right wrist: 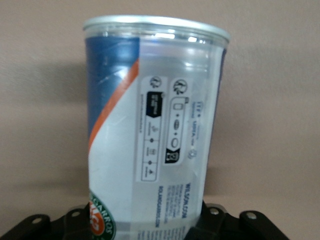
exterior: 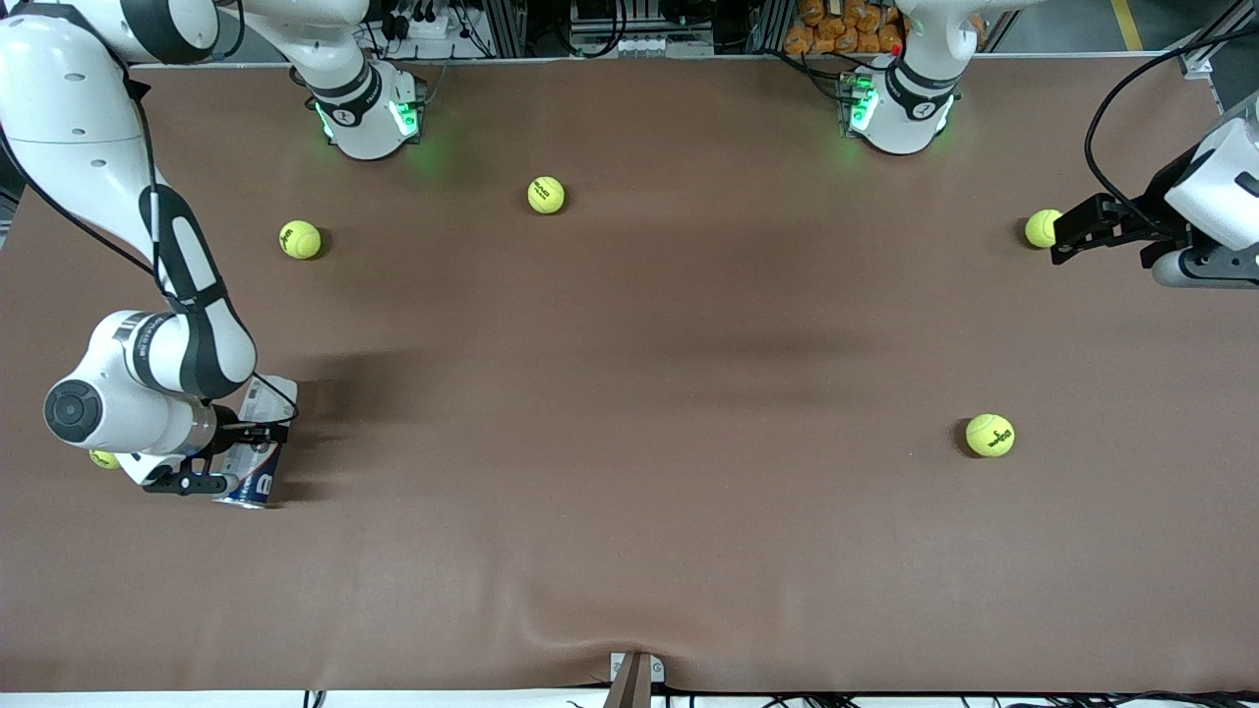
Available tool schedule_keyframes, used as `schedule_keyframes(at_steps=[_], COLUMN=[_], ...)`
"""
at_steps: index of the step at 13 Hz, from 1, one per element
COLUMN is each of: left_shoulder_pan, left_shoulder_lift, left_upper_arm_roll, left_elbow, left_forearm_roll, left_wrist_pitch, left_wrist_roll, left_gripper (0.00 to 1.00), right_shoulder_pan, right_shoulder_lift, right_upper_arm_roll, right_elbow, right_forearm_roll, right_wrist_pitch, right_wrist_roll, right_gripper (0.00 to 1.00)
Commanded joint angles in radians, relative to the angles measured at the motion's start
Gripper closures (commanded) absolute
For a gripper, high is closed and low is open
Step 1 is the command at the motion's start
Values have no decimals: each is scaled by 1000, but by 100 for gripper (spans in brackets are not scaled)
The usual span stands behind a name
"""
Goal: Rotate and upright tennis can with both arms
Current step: 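Grasp the can with the right gripper and drag it to mid-table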
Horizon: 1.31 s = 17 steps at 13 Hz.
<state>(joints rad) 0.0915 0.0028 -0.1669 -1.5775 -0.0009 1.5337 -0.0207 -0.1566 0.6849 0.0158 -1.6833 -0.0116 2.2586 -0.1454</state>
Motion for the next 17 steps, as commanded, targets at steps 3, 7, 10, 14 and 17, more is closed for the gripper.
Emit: schedule_keyframes(at_steps=[3,7,10,14,17], left_shoulder_pan=[5,5,5,5,5], left_shoulder_lift=[8,11,11,17,20], left_upper_arm_roll=[-3,-5,-5,-3,-3], left_elbow=[16,16,19,17,17], left_forearm_roll=[4,4,2,2,4], left_wrist_pitch=[-3,-4,-3,6,8], left_wrist_roll=[13,13,13,13,15], left_gripper=[0,0,0,0,0], right_shoulder_pan=[46,138,286,501,673], right_shoulder_lift=[-61,-70,-68,-56,-50], right_upper_arm_roll=[6,9,10,9,9], right_elbow=[83,132,143,157,155], right_forearm_roll=[-2,-7,-7,-11,-83], right_wrist_pitch=[-88,-90,-88,-74,-9], right_wrist_roll=[-97,-222,-290,-318,-348], right_gripper=[37,33,33,33,34])
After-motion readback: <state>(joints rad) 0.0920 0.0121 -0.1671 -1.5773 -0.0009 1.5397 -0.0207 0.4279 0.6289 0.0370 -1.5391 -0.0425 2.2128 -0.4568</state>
